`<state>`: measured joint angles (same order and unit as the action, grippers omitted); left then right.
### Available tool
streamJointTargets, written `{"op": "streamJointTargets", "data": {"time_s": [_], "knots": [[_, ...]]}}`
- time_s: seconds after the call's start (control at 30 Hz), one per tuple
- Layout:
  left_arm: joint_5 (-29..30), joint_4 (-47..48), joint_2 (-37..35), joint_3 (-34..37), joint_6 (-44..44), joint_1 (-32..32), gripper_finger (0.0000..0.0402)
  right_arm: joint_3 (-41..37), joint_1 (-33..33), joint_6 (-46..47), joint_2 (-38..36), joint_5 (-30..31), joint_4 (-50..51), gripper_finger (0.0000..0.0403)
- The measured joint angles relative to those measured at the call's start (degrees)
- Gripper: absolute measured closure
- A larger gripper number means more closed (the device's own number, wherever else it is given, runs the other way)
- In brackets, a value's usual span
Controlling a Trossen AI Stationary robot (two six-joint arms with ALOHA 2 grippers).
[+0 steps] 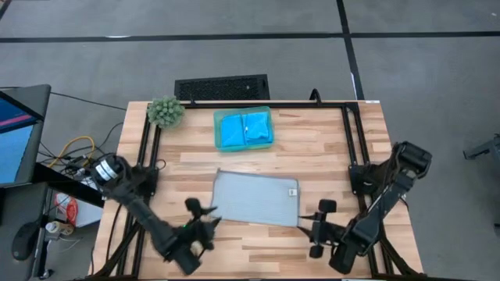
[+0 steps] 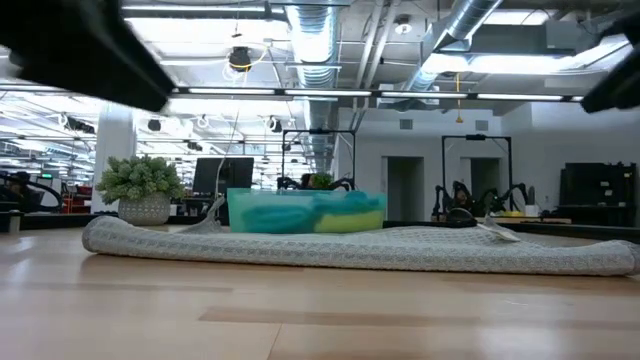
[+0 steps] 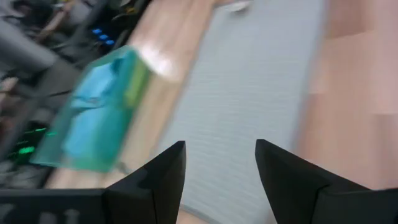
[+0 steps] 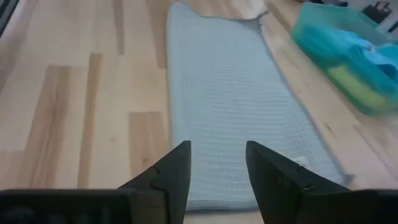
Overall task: Fold microfiber towels
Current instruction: Fold the gray microfiber towel
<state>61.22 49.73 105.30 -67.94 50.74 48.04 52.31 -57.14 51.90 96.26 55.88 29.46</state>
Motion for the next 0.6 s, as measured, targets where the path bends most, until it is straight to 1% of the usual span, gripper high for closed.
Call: {"op": "streamJointTargets", "data": {"time_s": [0.1,0.13,0.17,0.2,0.23,0.3,0.33,0.37,0.4,0.43,0.5,0.53,0.57,0.6], "knots": [[-0.47,-1.13,0.0,0.0,2.82,3.78,0.0214,-0.01,-0.2,-1.38,3.97,-0.33,-2.86,0.023],[-1.36,-1.66,0.0,0.0,3.16,4.4,0.0214,-0.01,-0.15,-1.28,5.06,-0.59,-3.45,0.0231],[-3.44,-1.85,0.0,0.0,4.3,4.51,0.0214,-0.01,0.06,-0.9,5.88,-1.28,-3.91,0.0231],[-7.95,-1.75,0.0,0.0,6.0,4.2,0.0214,-0.01,0.32,-0.56,6.5,-2.21,-4.36,0.0232],[-14.43,-1.85,0.0,-0.05,7.2,3.39,0.0214,-0.01,0.54,-0.23,6.98,-3.53,-5.09,0.0232],[-31.35,-3.55,0.0,-0.49,6.43,1.46,0.0214,0.43,0.66,-0.19,7.09,-6.48,-6.25,0.0233],[-38.7,-6.21,0.0,-0.53,4.59,0.81,0.0214,1.01,0.67,-0.88,6.97,-7.59,-6.68,0.0233],[-43.3,-9.9,0.03,-0.66,1.98,0.34,0.0214,1.5,0.64,-1.76,6.63,-8.2,-6.84,0.0233],[-45.39,-14.57,0.04,-1.04,-1.07,0.26,0.0214,1.98,0.55,-2.67,6.15,-8.17,-6.75,0.0233],[-45.31,-20.35,-0.15,-1.43,-4.72,0.63,0.0214,2.56,0.48,-3.79,5.67,-7.75,-6.85,0.0233],[-42.08,-33.83,-1.73,-1.88,-14.39,1.54,0.0214,3.21,0.43,-6.35,4.24,-6.54,-7.44,0.0233],[-39.77,-38.76,-2.83,-2.02,-19.26,1.91,0.0214,3.24,0.45,-7.52,3.36,-5.98,-8.07,0.0233],[-36.22,-41.67,-4.08,-2.0,-23.26,2.53,0.0214,3.28,0.5,-8.53,2.68,-5.46,-8.54,0.0233],[-32.28,-42.52,-5.44,-1.63,-26.18,3.04,0.0214,3.31,0.5,-9.33,2.18,-4.68,-8.54,0.0233]]}}
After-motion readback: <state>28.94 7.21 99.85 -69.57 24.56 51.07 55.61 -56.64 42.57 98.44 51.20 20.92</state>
